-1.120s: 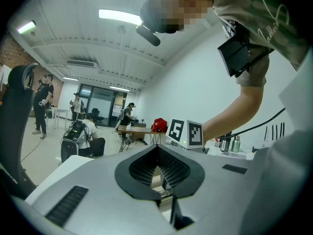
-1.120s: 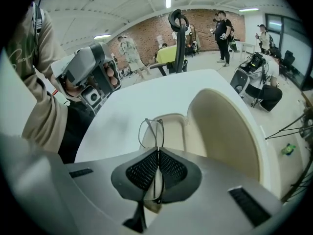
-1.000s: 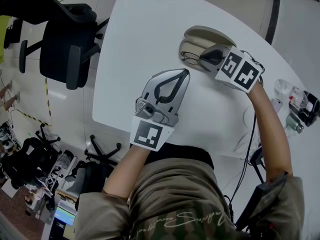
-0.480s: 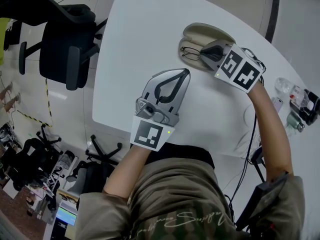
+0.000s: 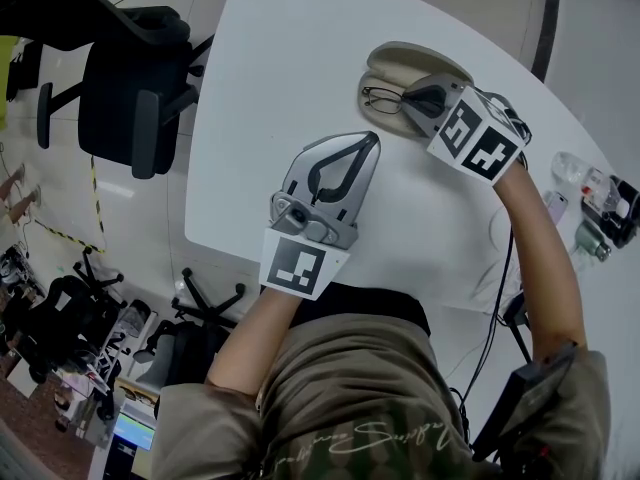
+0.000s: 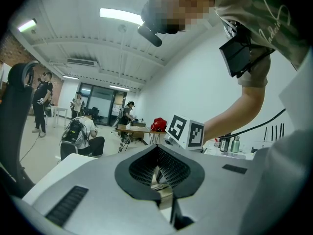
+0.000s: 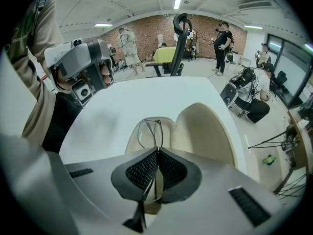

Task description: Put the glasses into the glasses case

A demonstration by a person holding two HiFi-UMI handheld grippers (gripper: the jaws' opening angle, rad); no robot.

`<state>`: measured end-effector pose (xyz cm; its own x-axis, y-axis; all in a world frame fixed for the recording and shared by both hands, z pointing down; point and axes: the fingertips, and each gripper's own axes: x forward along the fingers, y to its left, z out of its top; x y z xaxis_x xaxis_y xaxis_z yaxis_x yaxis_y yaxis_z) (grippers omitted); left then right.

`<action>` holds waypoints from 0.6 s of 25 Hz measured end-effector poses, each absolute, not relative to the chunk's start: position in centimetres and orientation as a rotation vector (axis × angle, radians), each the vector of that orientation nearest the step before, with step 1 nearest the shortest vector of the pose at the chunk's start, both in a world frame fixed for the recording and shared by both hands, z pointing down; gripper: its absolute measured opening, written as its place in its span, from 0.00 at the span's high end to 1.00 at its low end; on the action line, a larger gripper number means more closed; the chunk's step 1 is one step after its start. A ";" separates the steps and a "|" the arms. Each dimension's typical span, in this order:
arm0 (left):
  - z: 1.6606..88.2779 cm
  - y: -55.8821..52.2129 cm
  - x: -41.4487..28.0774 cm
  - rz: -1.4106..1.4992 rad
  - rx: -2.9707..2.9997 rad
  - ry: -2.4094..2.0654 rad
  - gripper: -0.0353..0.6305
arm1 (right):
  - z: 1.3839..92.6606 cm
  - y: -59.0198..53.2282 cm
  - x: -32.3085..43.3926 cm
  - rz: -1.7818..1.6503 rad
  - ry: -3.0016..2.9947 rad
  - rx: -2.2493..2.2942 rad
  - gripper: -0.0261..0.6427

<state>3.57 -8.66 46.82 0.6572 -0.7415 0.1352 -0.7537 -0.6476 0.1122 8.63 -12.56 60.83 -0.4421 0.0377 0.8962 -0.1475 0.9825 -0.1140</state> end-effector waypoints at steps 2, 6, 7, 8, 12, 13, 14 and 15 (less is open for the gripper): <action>46.8 -8.6 3.6 0.113 2.713 -1.232 0.94 | 60.6 -12.9 8.6 0.190 -2.018 0.098 0.93; 46.7 -8.5 3.7 0.115 2.718 -1.229 0.94 | 60.5 -13.5 9.0 0.104 -1.989 0.122 0.93; 46.7 -8.5 3.7 0.114 2.718 -1.230 0.94 | 60.6 -13.6 9.1 0.089 -1.980 0.124 0.93; 46.7 -8.5 3.7 0.114 2.719 -1.230 0.94 | 60.8 -13.6 9.1 0.085 -1.976 0.127 0.93; 46.7 -8.5 3.4 0.114 2.717 -1.233 0.94 | 61.0 -13.9 9.2 0.089 -1.974 0.146 0.93; 46.7 -8.5 3.3 0.112 2.714 -1.236 0.94 | 61.1 -14.0 9.2 0.087 -1.973 0.150 0.93; 46.7 -8.5 3.2 0.110 2.710 -1.239 0.94 | 61.1 -14.1 9.2 0.085 -1.972 0.152 0.93; 46.7 -8.5 3.2 0.107 2.706 -1.241 0.94 | 61.1 -14.2 9.1 0.084 -1.971 0.155 0.93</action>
<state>3.17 -8.54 46.69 0.6527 -0.7460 0.1319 -0.7576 -0.6421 0.1172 9.13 -14.17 61.12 -0.3879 -0.0698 0.9191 -0.1478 0.9889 0.0128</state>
